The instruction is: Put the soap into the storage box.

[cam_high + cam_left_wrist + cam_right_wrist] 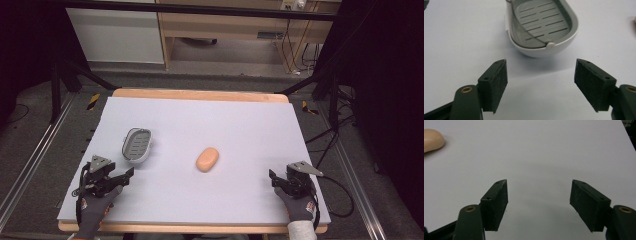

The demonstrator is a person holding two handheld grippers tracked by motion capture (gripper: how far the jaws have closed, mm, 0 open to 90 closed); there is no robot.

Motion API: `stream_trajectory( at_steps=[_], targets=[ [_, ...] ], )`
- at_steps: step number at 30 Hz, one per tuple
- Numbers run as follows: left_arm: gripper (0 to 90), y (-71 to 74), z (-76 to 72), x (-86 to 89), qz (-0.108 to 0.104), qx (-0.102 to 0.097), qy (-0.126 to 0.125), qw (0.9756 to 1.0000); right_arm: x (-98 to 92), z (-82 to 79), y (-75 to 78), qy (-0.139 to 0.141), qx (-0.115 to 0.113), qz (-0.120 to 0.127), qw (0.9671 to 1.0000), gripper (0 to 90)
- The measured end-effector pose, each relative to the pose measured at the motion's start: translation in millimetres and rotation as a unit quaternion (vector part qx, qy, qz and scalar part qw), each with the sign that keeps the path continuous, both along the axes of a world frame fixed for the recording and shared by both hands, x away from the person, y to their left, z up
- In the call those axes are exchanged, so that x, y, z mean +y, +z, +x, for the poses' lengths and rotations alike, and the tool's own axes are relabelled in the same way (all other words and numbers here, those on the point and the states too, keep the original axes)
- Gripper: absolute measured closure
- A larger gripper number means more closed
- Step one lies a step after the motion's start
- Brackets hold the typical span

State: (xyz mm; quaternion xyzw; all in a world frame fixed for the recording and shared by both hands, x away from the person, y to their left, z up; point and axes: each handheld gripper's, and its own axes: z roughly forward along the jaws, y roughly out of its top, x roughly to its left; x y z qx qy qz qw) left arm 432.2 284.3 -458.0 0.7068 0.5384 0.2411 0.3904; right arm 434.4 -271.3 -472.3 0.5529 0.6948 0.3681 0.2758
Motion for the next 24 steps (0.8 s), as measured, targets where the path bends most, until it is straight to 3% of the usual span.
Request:
stream_trajectory(
  at_steps=[24],
  targets=[
    [29.3,10.9,-7.4,-35.2,0.002,-0.004,-0.045,0.999,7.7,-3.6,0.2,0.01,-0.004,-0.005,0.9999,34.1]
  ],
)
